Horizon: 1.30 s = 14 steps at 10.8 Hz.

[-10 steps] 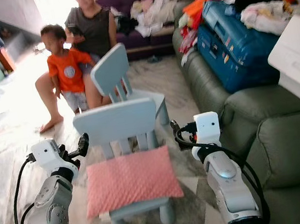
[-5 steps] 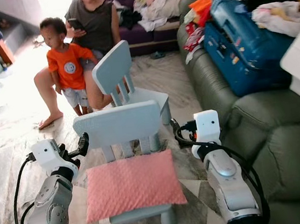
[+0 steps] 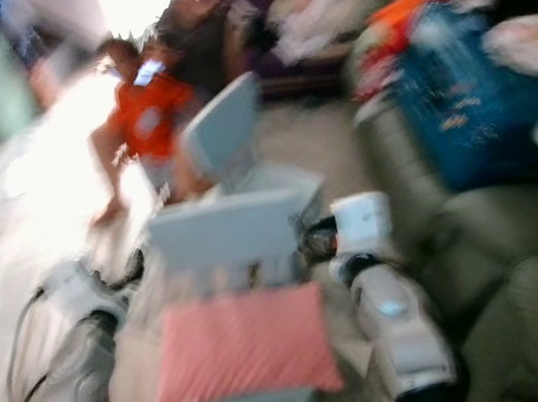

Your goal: Move the pillow to the sofa

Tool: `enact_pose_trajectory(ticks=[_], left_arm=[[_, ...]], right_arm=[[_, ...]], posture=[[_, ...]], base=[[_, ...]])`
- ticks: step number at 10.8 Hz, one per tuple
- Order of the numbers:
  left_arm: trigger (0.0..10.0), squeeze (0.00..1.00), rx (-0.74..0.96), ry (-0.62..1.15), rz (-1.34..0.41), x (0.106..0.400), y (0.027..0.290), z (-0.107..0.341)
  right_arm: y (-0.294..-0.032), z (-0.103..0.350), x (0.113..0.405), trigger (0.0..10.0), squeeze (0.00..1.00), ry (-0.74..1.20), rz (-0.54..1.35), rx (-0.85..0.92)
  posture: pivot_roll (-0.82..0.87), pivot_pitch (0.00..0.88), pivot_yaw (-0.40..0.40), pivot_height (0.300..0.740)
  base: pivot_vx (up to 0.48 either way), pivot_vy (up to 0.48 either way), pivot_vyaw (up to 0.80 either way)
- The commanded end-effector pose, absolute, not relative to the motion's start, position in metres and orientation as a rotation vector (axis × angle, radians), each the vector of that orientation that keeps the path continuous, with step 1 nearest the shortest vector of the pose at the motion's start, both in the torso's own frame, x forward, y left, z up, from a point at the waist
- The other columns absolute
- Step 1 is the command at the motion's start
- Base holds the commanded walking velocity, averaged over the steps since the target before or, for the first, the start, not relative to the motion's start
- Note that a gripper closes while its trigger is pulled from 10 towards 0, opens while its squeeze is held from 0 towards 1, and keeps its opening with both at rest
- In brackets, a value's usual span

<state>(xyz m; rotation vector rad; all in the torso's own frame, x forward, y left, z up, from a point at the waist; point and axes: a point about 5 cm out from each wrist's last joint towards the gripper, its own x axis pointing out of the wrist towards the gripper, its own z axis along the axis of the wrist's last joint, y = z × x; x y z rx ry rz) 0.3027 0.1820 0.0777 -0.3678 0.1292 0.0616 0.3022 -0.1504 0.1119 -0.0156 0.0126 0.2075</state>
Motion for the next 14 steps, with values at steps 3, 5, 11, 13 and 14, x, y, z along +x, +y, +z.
enact_pose_trajectory(ticks=[3, 5, 11, 13, 14], left_arm=[[10.0, 0.00, -0.364, 0.143, 0.057, 0.302, 0.175, 0.075], [10.0, 0.00, -0.363, 0.144, 0.051, 0.301, 0.174, 0.075], [10.0, 0.00, -0.126, 0.300, 0.057, 0.281, 0.204, 0.030], [10.0, 0.00, -0.057, 0.403, 0.042, 0.259, 0.216, 0.002], [10.0, 0.00, -0.047, 0.458, 0.019, 0.243, 0.219, -0.012]], right_arm=[[-0.158, 0.109, 0.300, 10.0, 0.00, 0.026, 0.179, -0.016], [-0.157, 0.109, 0.300, 10.0, 0.00, 0.027, 0.179, -0.016], [-0.156, 0.084, 0.311, 10.0, 0.00, 0.111, 0.201, 0.011], [-0.162, 0.061, 0.302, 10.0, 0.00, 0.195, 0.203, -0.002], [-0.170, 0.045, 0.289, 10.0, 0.00, 0.256, 0.191, 0.004]], posture=[[-0.12, 0.000, 0.009, 0.740], [-0.12, 0.000, 0.011, 0.740], [-0.06, 0.000, 0.003, 0.740], [-0.05, 0.000, -0.005, 0.740], [-0.04, 0.000, -0.007, 0.740]], base=[[0.000, 0.000, 0.00], [0.000, 0.000, 0.00], [0.000, 0.000, 0.00], [0.000, 0.000, 0.00], [0.000, 0.000, 0.00]])
